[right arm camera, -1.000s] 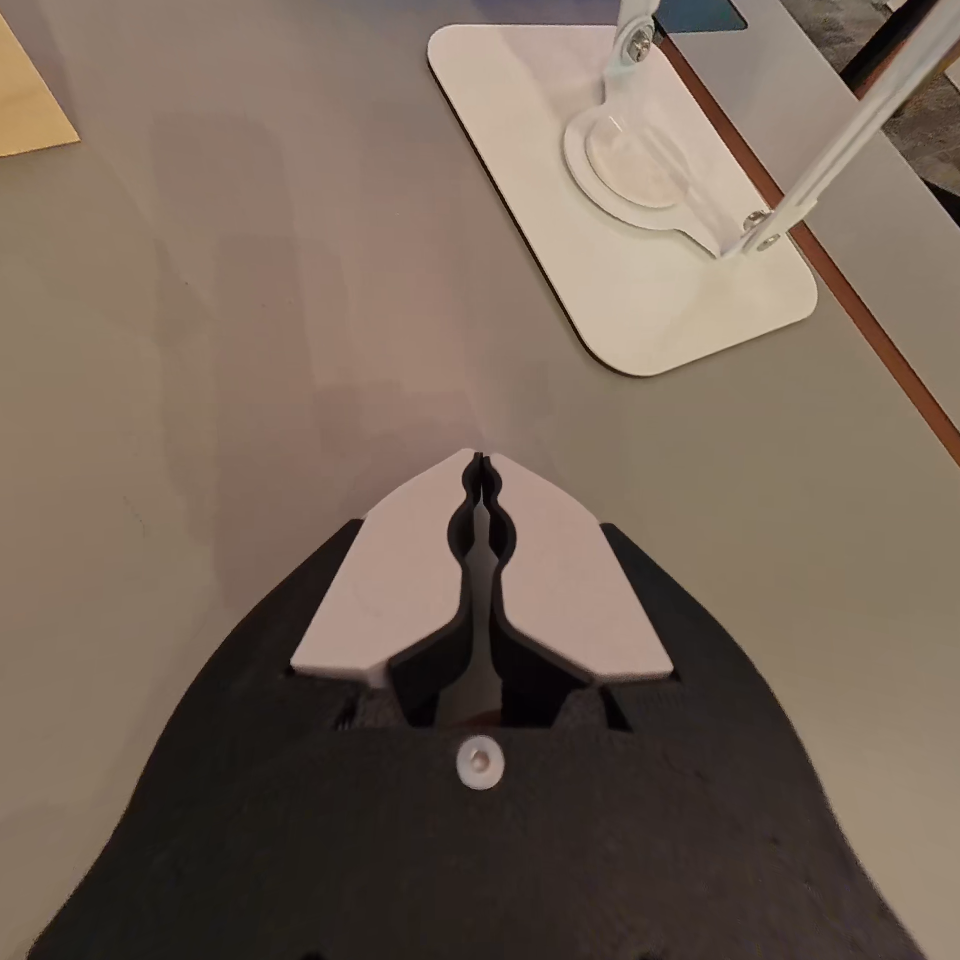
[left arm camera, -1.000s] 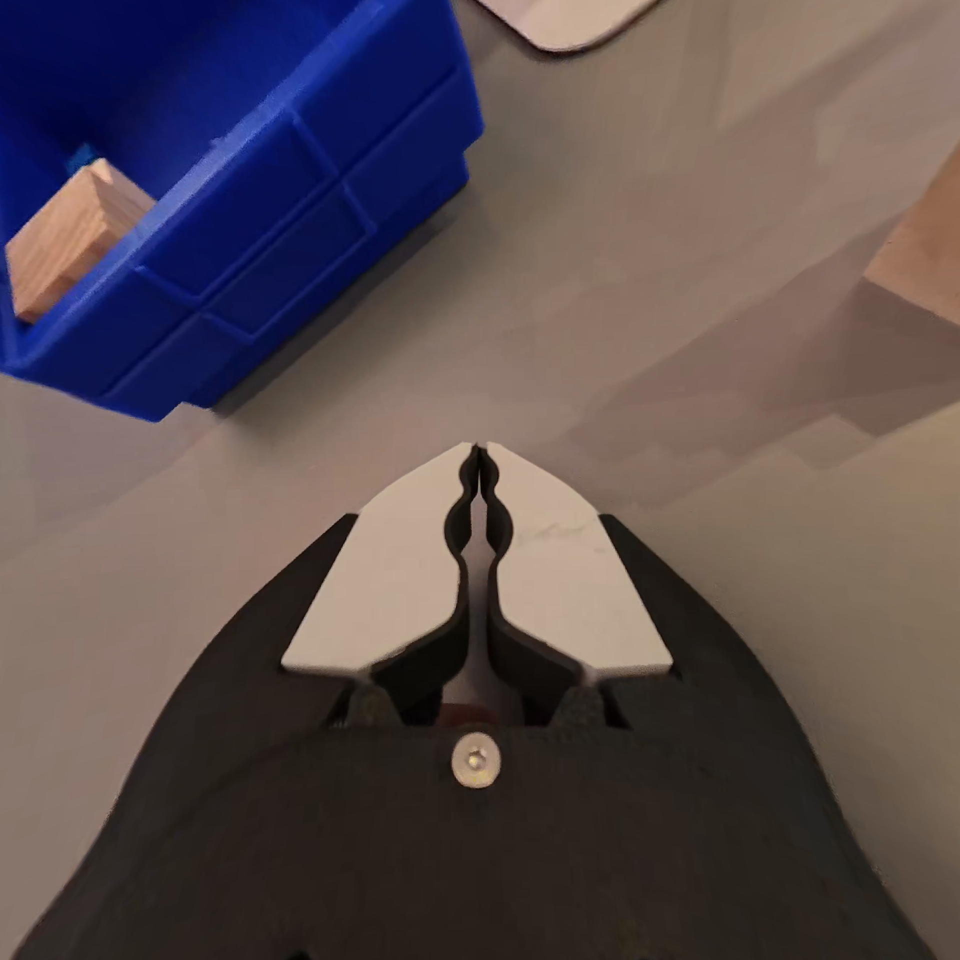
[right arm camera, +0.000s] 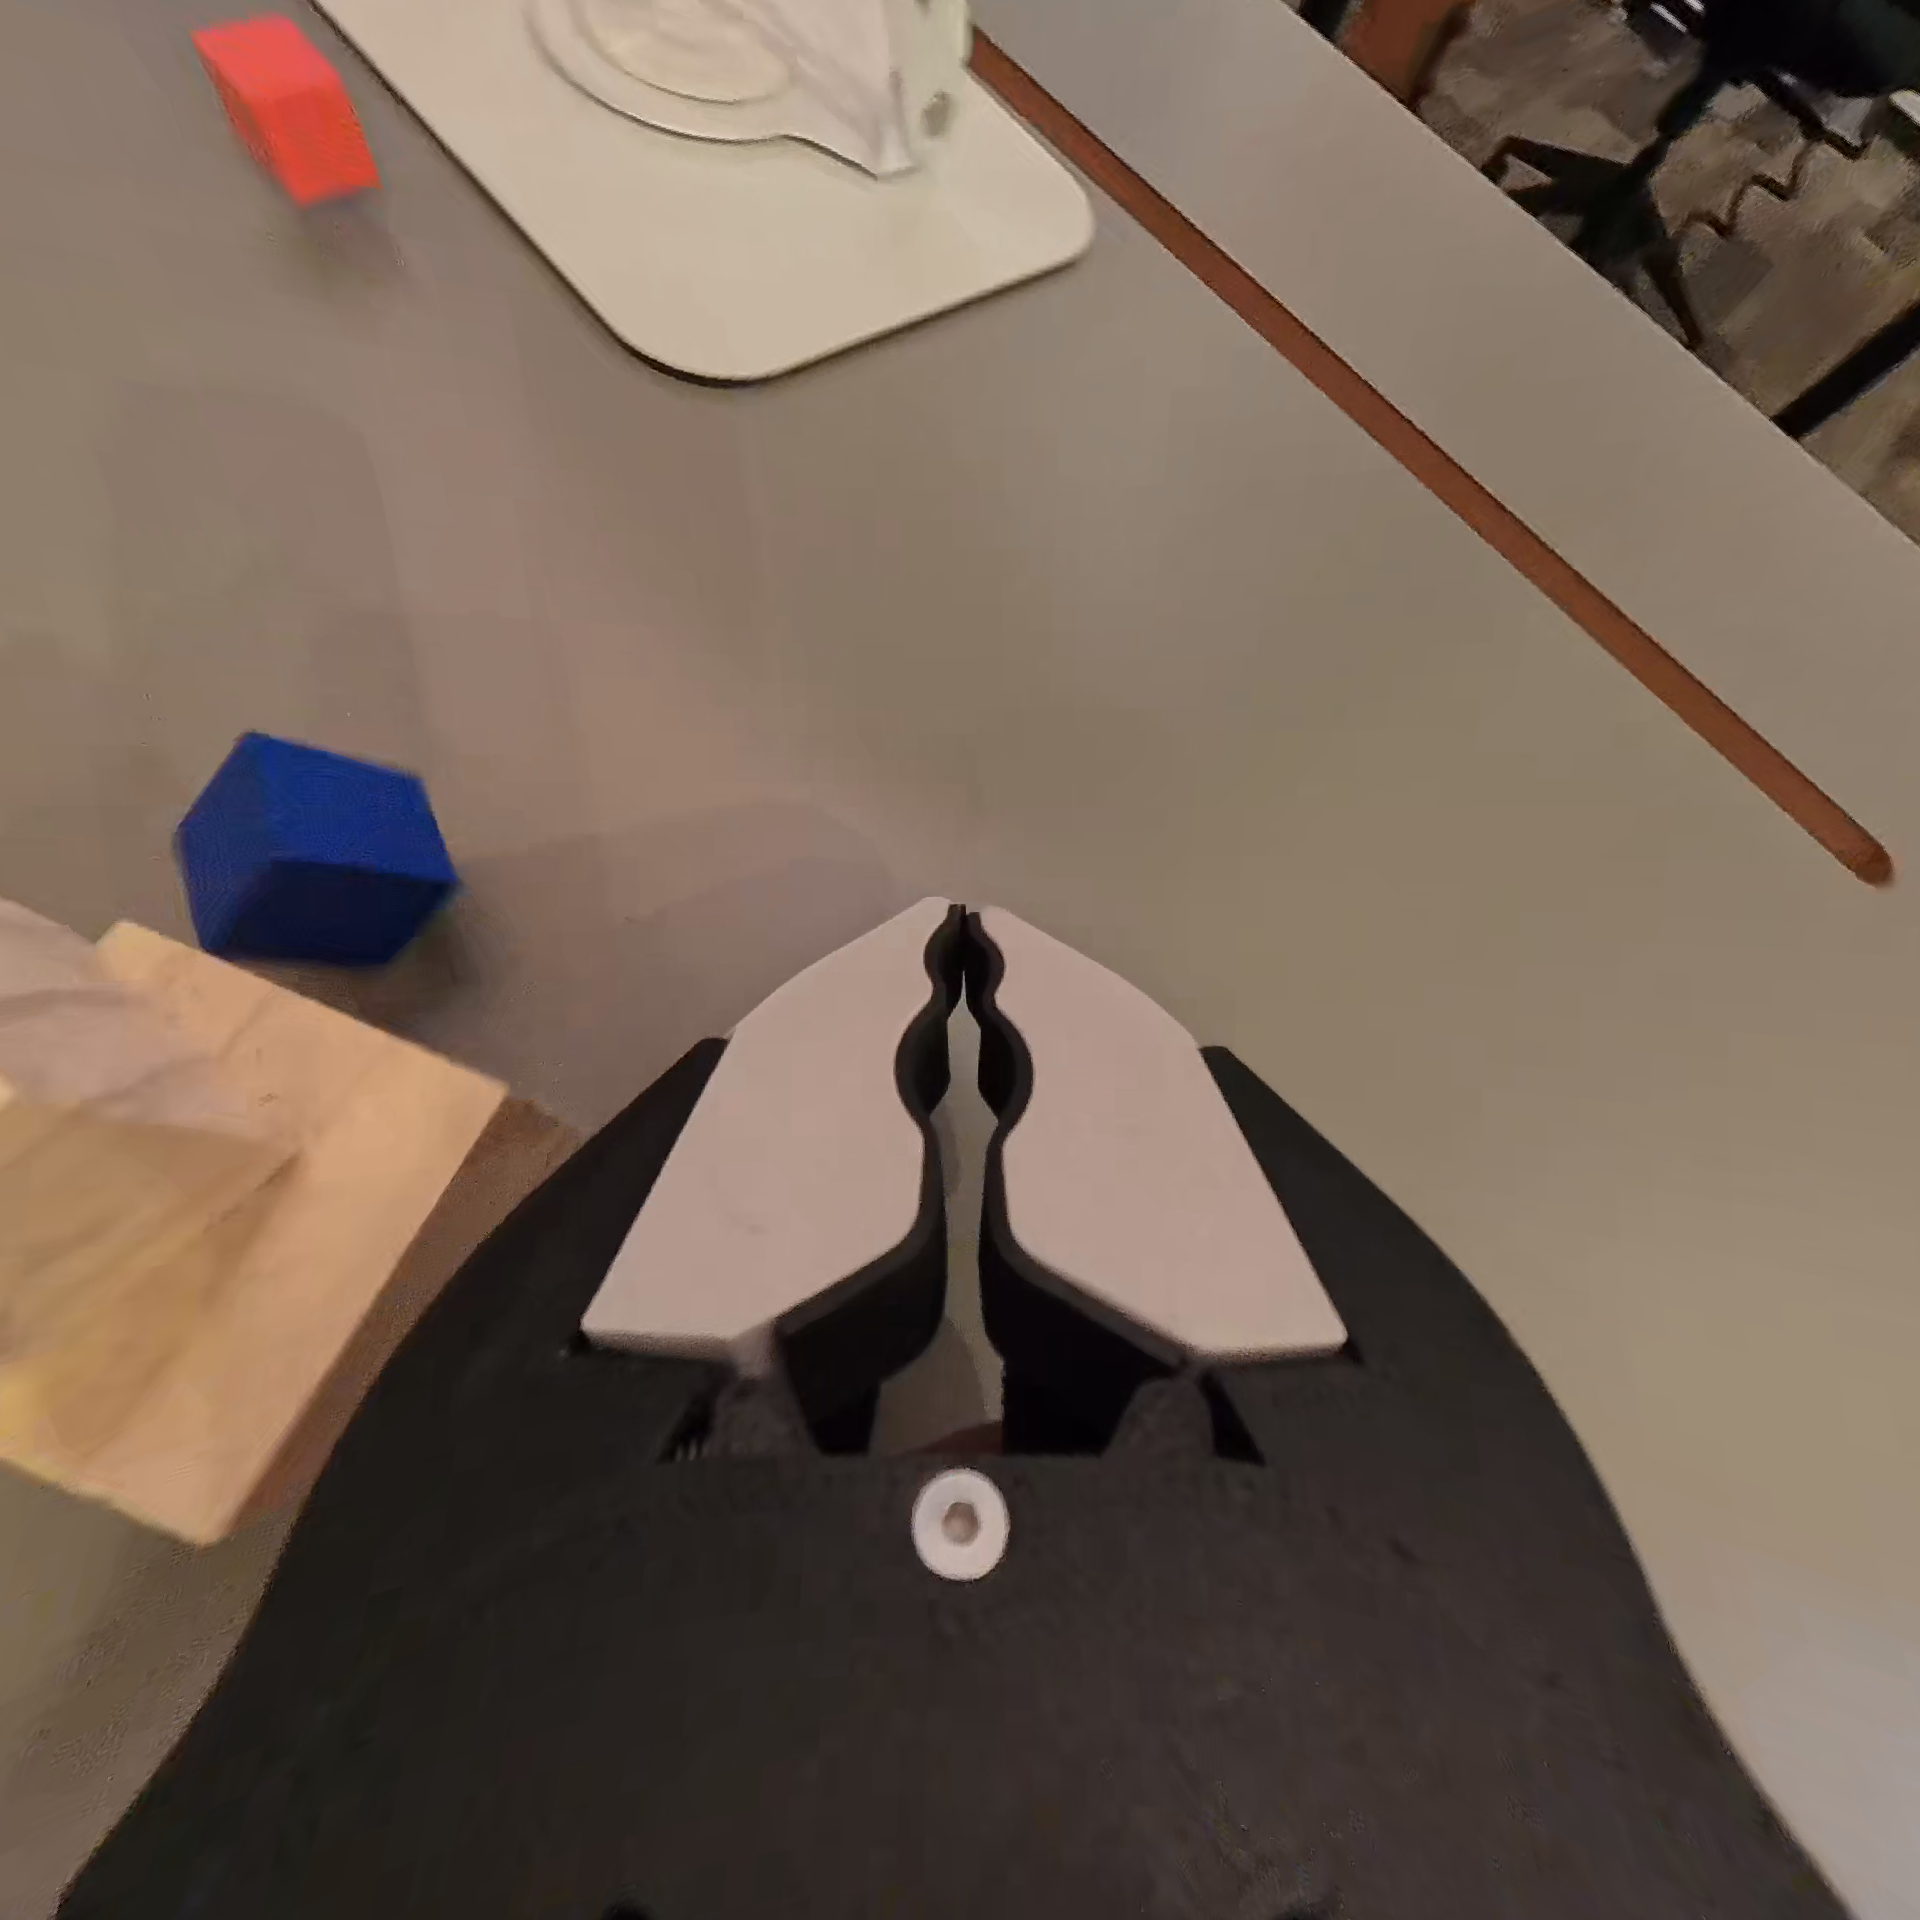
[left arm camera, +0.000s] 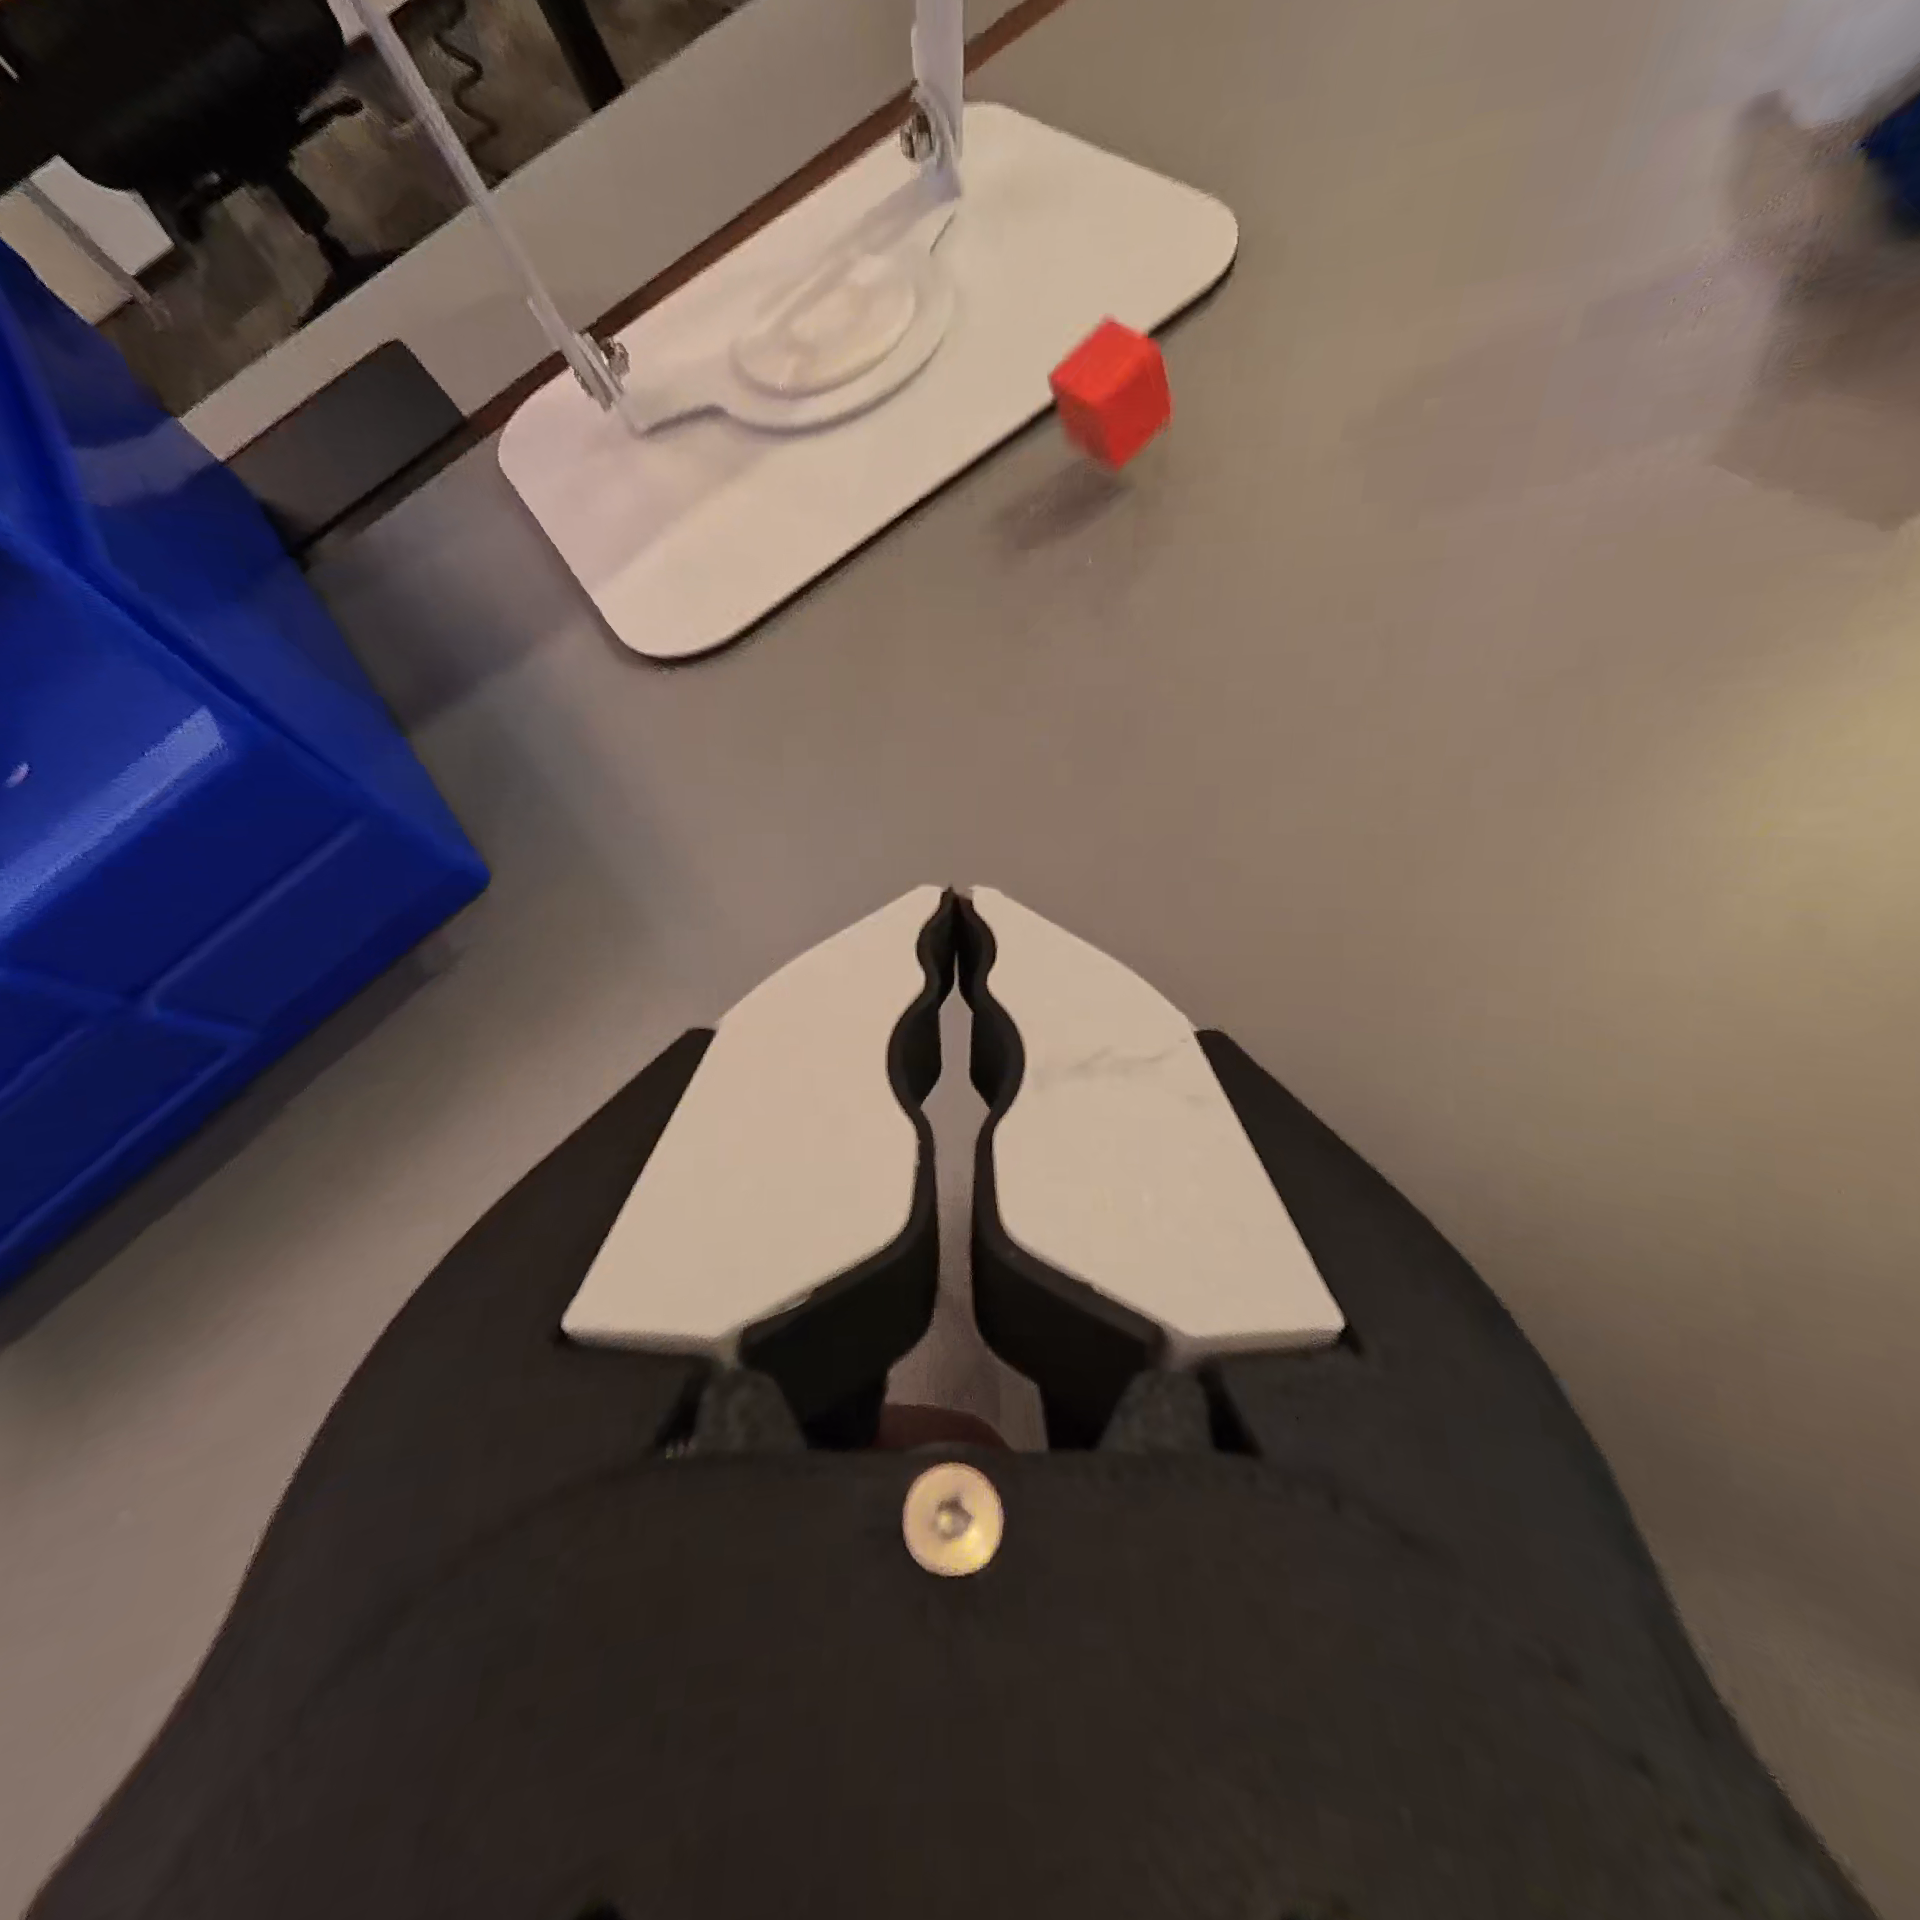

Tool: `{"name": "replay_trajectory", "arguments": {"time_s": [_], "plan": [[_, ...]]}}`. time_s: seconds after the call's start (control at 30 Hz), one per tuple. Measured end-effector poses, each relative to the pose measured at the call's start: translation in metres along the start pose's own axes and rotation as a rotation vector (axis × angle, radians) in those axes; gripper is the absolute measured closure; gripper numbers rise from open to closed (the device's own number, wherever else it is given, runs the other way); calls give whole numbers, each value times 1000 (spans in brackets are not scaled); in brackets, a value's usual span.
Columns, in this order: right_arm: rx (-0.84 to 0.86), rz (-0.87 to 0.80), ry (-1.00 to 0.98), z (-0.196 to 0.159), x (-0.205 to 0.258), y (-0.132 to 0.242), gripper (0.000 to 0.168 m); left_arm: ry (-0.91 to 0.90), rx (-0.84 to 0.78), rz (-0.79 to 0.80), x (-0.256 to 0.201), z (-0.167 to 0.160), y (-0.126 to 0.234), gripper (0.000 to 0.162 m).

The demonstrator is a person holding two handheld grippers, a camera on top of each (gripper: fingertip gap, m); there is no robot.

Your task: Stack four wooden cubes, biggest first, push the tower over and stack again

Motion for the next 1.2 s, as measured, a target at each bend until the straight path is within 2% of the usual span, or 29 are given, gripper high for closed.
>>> {"name": "replay_trajectory", "arguments": {"time_s": [0.17,0.73,0.93,1.2], "plan": [[6,5,-30,-8,-9,5,168,-109,45,6,-11,-4,-5,162],[14,88,140,17,56,-2,168,-122,38,-15,-13,-3,-10,162],[-31,129,115,20,55,9,168,-147,35,-22,-17,-2,-10,162],[7,221,141,6,68,21,168,-146,-36,-95,-33,11,-6,162]]}}
Point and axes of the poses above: each gripper's, where its closed fingertips meet, y back along the fingers, z out of its top, x = y × z across the jaws, the point moved 6 cm from there along y, back along the fingers, and after that the axes turned 3 degrees about x, right-handed, at the moved point
